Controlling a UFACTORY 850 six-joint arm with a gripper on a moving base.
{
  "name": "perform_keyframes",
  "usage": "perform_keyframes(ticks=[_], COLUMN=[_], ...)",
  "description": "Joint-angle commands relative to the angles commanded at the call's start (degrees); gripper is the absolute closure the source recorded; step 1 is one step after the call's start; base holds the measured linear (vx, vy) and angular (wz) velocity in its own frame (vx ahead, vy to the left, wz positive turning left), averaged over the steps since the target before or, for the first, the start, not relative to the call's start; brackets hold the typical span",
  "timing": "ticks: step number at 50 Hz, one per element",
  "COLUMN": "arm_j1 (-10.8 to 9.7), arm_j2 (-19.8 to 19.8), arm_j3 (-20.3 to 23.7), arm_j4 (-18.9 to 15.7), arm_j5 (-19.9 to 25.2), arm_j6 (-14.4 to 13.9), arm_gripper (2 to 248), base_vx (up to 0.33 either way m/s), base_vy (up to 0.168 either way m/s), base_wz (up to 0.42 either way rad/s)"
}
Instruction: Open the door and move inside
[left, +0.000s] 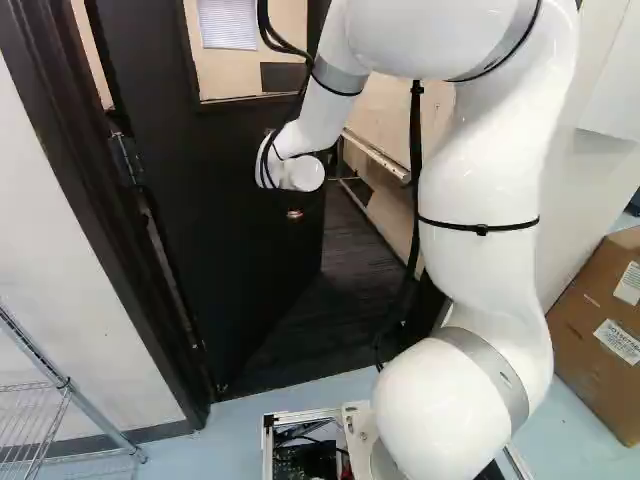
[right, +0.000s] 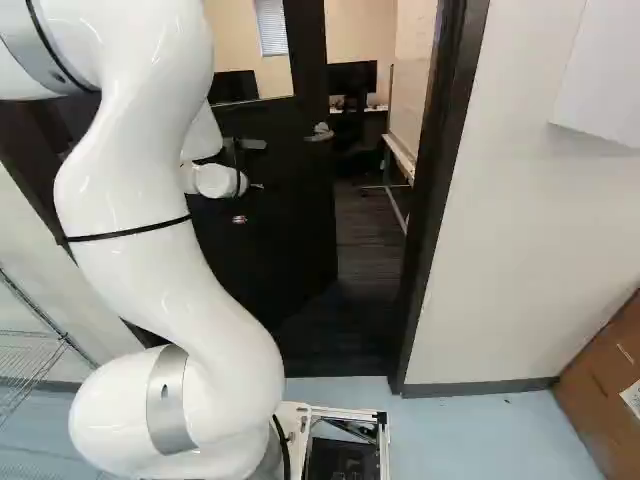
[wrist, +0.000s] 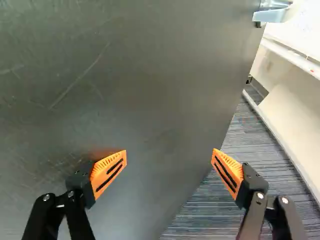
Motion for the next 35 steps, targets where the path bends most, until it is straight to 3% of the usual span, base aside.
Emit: perform_keyframes(ticks=[35], arm_j1=[1.8], arm_j2=[-3.2], arm_j3=[-3.9], arm_j4=[0.0], arm_j5=[0.0], arm_j6=[0.0], arm_gripper=[3], base_vx=[0.0], base_vy=[0.0], base_wz=[0.0])
